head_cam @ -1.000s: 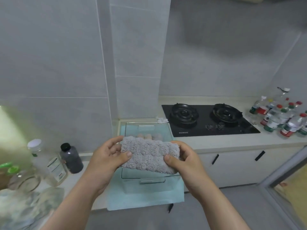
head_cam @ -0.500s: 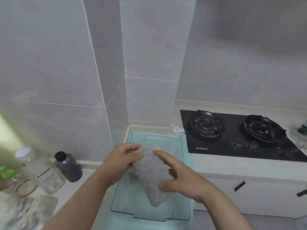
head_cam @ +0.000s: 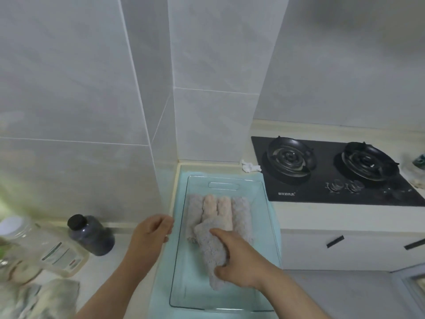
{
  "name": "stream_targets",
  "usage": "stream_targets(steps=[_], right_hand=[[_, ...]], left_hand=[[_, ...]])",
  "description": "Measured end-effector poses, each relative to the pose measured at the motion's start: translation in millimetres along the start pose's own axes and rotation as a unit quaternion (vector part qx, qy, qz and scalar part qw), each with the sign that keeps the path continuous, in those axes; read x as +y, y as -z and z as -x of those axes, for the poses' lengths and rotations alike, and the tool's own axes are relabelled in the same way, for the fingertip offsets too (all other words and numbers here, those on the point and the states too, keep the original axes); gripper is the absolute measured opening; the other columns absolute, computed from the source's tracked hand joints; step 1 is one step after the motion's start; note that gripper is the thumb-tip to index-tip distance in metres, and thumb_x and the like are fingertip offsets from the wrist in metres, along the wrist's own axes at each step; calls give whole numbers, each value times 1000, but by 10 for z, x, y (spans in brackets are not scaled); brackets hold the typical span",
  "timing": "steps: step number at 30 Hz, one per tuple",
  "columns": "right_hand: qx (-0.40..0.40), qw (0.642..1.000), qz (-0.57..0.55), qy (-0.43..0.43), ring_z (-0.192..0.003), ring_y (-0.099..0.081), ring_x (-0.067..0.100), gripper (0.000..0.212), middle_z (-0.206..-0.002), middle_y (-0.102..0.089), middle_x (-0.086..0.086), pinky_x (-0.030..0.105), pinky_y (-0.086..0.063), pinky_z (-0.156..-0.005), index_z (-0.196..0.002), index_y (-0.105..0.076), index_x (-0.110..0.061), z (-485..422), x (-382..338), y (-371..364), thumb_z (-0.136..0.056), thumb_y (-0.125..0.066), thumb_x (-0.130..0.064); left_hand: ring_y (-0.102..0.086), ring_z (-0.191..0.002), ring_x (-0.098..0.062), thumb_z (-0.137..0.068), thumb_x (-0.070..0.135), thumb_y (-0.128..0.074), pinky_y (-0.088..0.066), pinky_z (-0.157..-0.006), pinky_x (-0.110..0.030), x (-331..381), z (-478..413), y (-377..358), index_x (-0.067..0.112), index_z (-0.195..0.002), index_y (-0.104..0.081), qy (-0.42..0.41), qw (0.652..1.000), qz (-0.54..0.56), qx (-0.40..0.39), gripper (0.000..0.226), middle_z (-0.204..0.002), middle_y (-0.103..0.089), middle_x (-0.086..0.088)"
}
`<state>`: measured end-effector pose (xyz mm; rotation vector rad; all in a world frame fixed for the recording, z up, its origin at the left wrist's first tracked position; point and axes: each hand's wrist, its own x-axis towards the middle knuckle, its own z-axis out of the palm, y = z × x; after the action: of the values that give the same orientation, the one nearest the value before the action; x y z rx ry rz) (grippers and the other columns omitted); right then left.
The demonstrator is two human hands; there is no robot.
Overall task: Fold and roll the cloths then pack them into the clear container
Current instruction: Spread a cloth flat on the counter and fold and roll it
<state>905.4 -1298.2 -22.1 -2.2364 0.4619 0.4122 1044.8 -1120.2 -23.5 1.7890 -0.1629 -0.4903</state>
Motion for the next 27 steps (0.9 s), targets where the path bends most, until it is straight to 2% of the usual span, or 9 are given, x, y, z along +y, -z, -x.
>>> stream_targets(steps=[6,9,14,16,18,20,23,25,27], right_hand=[[-43,990,119,-57,-114,-53,29,80,-135,-31,6,29,-45,-87,-149,-17,-35,-211,-12,-494,-84,-62,-25],[-54,986,140,-76,-111,-53,31,78,-134,-29,9,32,-47,-86,-146,-18,-30,-309,-109,-675,-83,-62,-20],[1,972,157,-173,-111,-55,31,79,-138,-24,18,34,-49,-88,-147,-18,-20,-545,-276,-900,-83,-61,-4],[-8,969,170,-178,-113,-54,32,82,-138,-23,18,35,-49,-89,-148,-16,-19,-579,-323,-931,-83,-62,-4],[-31,971,171,-162,-112,-53,33,82,-138,-23,17,34,-47,-82,-147,-17,-19,-594,-318,-968,-81,-63,-5],[-60,975,161,-140,-113,-52,34,81,-138,-23,16,35,-45,-80,-146,-16,-24,-540,-316,-967,-81,-64,-13],[-60,988,87,-115,-110,-55,32,80,-138,-39,12,34,-44,-81,-145,-12,-33,-417,-333,-899,-79,-56,-29],[22,989,-28,-142,-101,-59,27,62,-126,-58,8,32,-44,-80,-137,-24,-31,-442,-305,-852,-79,-46,-34],[99,959,-144,-224,-104,-61,25,43,-121,-63,6,36,-49,-89,-129,-42,-24,-478,-312,-756,-88,-42,-33]], left_hand=[[-64,-95,-21,-100,21,-47,-52,-77,-30,-413,3,-22,17,-98,-65,81,995,34,-53,19,-102,-67,-8],[-65,-95,-25,-102,23,-42,-51,-77,-30,-464,20,-55,12,-96,-67,99,991,37,-87,28,-98,-69,-10],[-66,-93,-26,-103,25,-38,-52,-79,-32,-443,22,-47,8,-98,-66,99,990,39,-95,33,-97,-70,-11],[-66,-93,-26,-103,25,-38,-52,-81,-34,-441,16,-40,8,-98,-66,99,989,40,-101,34,-97,-70,-11],[-66,-92,-25,-103,25,-38,-52,-80,-33,-442,11,-36,8,-98,-66,100,988,46,-104,34,-96,-71,-10],[-66,-90,-25,-103,26,-37,-51,-78,-31,-448,-2,-33,7,-97,-66,104,988,52,-105,35,-94,-70,-10],[-66,-88,-24,-103,28,-37,-52,-80,-33,-459,-25,-28,7,-97,-66,110,986,57,-109,37,-94,-69,-10],[-65,-85,-22,-103,28,-37,-52,-80,-35,-459,-43,-24,5,-98,-66,113,985,60,-113,37,-95,-69,-10],[-65,-85,-21,-103,27,-37,-52,-77,-35,-459,-65,-13,4,-99,-66,128,983,67,-114,37,-96,-69,-11]])
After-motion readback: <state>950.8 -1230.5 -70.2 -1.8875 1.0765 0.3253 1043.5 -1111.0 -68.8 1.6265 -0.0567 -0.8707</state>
